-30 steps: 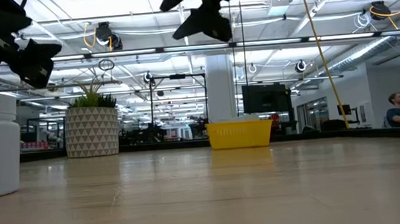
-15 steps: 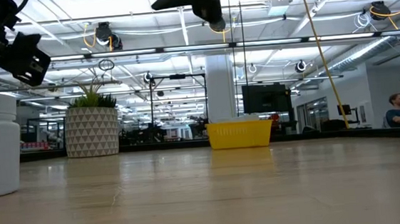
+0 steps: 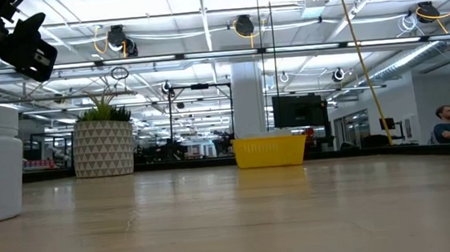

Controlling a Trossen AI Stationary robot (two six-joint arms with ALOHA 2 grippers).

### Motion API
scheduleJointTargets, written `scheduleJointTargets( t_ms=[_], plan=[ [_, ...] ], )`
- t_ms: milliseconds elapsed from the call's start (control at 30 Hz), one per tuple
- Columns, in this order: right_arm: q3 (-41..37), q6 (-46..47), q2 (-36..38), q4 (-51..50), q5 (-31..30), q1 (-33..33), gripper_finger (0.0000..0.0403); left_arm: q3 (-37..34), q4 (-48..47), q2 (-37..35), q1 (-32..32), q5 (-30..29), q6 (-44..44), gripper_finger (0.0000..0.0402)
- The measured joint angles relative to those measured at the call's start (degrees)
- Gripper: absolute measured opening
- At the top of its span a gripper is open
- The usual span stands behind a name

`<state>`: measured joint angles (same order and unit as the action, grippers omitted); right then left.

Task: Pick and place pill bottles into a basket
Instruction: Put the white pill bottle into the yellow bin

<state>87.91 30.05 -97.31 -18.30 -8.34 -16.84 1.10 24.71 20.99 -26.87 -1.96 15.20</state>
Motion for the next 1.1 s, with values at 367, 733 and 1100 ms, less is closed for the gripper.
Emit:
scheduleJointTargets(
  t_ms=[367,733,1100],
  plan=[
    [-20.2,-2.4,14.5,4.3,-12.2,-5.3,0.0002,0.0,-1.0,0.0,0.0,-3.8,0.1,0.0241],
    [-58.7,-5.1,39.7,39.0,-14.1,-7.8,0.0001,0.0,-0.9,0.0,-0.1,-7.6,-1.8,0.0241],
    [-77.1,-11.4,56.0,43.3,-15.3,-8.0,0.0000,0.0,-0.9,0.0,0.0,-7.7,-1.2,0.0241]
  ],
)
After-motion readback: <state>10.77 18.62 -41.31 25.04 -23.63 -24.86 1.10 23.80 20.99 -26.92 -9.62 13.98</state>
